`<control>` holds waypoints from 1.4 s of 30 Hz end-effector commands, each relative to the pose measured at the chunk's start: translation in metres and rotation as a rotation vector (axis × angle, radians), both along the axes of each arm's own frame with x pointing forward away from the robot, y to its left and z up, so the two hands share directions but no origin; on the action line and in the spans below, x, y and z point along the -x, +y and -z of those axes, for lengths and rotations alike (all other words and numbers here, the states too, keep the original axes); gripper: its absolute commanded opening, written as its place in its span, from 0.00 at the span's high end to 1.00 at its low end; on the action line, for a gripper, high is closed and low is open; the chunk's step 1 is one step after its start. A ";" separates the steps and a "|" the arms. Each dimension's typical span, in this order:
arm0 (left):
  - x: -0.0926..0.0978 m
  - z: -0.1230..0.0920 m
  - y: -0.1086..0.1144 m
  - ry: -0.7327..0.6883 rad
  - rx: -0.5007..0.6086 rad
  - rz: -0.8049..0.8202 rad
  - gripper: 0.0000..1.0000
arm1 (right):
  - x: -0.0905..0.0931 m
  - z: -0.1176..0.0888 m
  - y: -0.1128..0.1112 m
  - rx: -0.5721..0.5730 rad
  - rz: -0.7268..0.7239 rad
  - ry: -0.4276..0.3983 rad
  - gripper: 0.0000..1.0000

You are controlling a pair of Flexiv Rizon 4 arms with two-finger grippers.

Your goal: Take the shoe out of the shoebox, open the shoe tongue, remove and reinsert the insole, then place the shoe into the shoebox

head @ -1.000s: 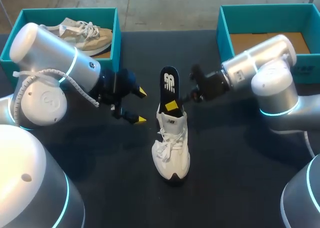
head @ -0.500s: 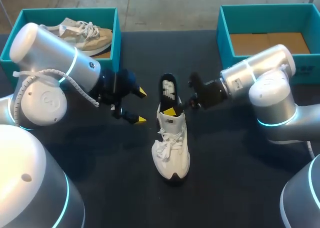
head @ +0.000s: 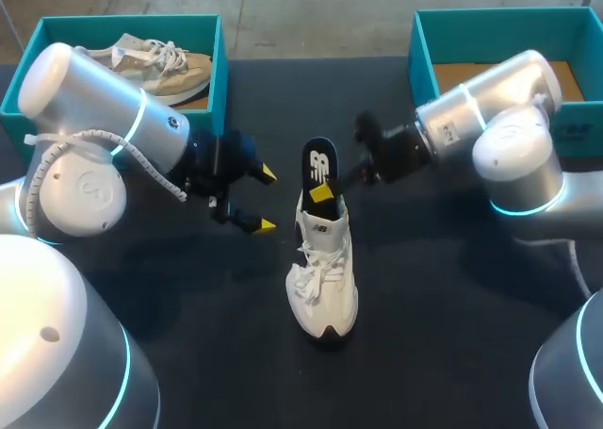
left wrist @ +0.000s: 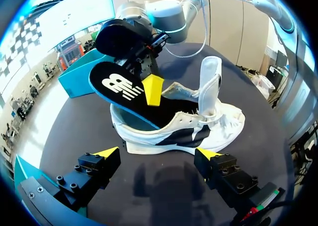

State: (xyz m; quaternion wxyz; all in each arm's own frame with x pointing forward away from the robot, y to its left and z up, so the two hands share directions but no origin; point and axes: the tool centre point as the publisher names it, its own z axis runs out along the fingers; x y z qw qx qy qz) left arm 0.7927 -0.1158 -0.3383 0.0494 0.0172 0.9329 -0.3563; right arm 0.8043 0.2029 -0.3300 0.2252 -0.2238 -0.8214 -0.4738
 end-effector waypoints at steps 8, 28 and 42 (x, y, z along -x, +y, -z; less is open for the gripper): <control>0.001 0.000 0.000 -0.001 -0.001 -0.001 0.00 | -0.010 0.019 0.004 0.015 -0.067 0.067 1.00; 0.001 0.000 0.000 -0.001 -0.001 -0.001 0.00 | 0.030 0.033 0.003 0.042 -0.027 0.161 1.00; 0.001 0.000 0.000 -0.001 -0.001 -0.001 0.00 | 0.008 0.009 0.000 0.093 -0.036 0.071 0.72</control>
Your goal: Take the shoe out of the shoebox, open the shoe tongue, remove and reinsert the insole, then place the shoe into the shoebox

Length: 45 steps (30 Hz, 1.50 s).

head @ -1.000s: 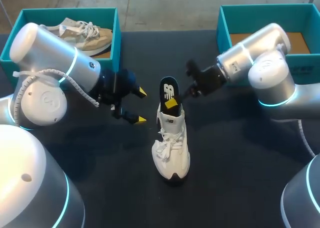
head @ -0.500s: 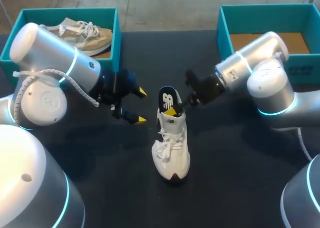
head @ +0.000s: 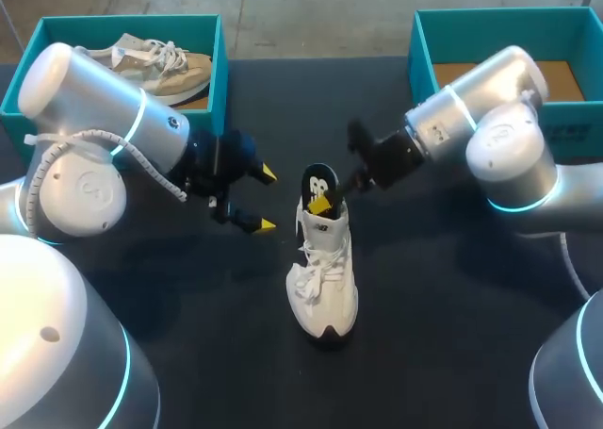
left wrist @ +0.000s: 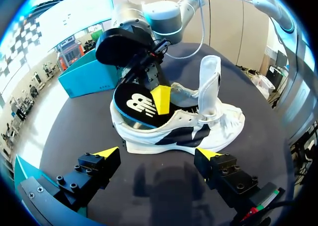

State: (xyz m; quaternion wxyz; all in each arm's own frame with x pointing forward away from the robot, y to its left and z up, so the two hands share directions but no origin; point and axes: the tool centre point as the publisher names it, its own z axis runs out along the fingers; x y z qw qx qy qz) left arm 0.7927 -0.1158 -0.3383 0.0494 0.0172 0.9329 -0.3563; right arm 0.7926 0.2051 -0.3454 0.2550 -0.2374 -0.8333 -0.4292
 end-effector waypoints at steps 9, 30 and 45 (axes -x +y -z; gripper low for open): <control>0.001 0.000 0.000 -0.001 -0.001 -0.001 0.00 | -0.015 0.001 -0.004 0.007 -0.021 -0.001 0.83; 0.001 0.000 0.000 -0.001 -0.001 -0.001 0.00 | 0.020 0.023 0.000 0.017 -0.034 0.130 1.00; 0.001 0.000 0.000 -0.001 -0.001 -0.001 0.00 | 0.010 0.000 0.005 0.063 -0.046 0.077 0.71</control>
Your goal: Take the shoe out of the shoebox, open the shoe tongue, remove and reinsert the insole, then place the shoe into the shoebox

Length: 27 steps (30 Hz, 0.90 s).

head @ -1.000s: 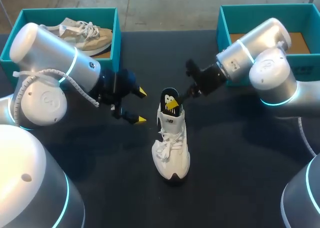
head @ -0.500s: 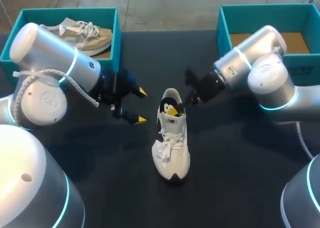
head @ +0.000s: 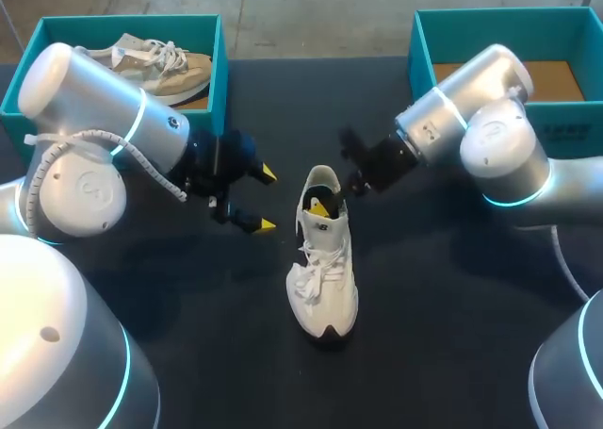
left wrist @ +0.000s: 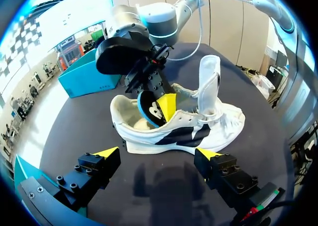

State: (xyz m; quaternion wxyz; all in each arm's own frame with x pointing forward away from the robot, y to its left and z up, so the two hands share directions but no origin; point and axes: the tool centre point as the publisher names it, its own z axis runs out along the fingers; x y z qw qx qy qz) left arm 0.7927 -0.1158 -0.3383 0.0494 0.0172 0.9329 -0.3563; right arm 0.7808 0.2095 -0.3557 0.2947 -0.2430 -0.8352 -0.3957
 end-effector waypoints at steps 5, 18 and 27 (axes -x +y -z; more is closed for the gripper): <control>0.001 0.000 0.000 -0.001 -0.001 -0.001 0.00 | -0.008 -0.022 0.002 0.035 -0.011 -0.043 0.70; 0.001 0.000 0.000 -0.001 -0.001 -0.001 0.00 | -0.023 -0.036 0.003 0.036 -0.015 -0.109 0.78; 0.001 0.000 0.000 -0.001 -0.001 -0.001 0.00 | -0.029 -0.030 0.008 0.027 -0.027 -0.113 1.00</control>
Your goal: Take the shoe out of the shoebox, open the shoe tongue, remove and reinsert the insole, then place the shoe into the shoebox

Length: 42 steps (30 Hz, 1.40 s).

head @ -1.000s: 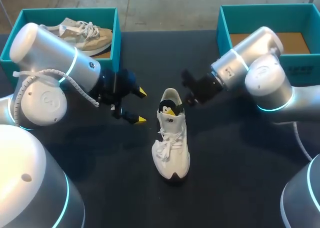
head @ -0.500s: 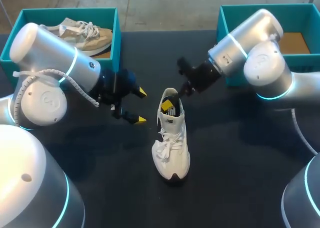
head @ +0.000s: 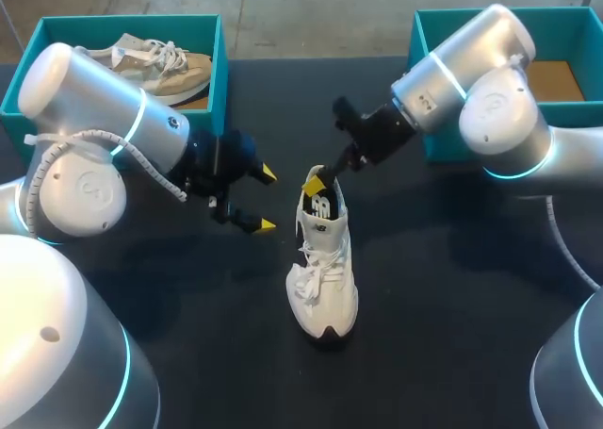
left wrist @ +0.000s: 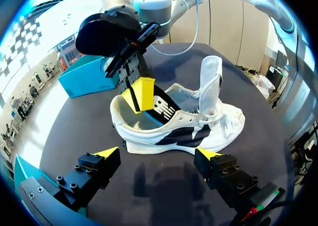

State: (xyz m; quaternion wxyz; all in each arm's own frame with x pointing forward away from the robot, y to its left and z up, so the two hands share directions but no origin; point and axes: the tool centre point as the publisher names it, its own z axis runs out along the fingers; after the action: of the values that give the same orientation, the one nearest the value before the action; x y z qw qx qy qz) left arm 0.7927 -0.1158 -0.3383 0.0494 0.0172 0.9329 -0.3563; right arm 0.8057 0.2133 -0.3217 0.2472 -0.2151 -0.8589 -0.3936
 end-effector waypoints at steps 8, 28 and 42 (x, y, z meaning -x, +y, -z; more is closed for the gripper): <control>0.001 0.000 0.000 -0.001 -0.001 -0.001 0.00 | -0.010 0.009 0.007 -0.006 -0.031 0.004 1.00; 0.001 0.000 0.000 -0.001 -0.001 -0.001 0.00 | -0.009 -0.015 0.005 0.017 -0.026 -0.062 0.64; 0.001 0.000 0.000 -0.001 -0.001 -0.001 0.00 | -0.024 -0.031 0.004 -0.015 0.082 -0.152 1.00</control>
State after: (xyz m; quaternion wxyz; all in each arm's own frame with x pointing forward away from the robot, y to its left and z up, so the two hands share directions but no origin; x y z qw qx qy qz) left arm 0.7927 -0.1158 -0.3383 0.0494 0.0172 0.9329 -0.3563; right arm 0.8379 0.2184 -0.2904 0.1802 -0.2089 -0.8669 -0.4152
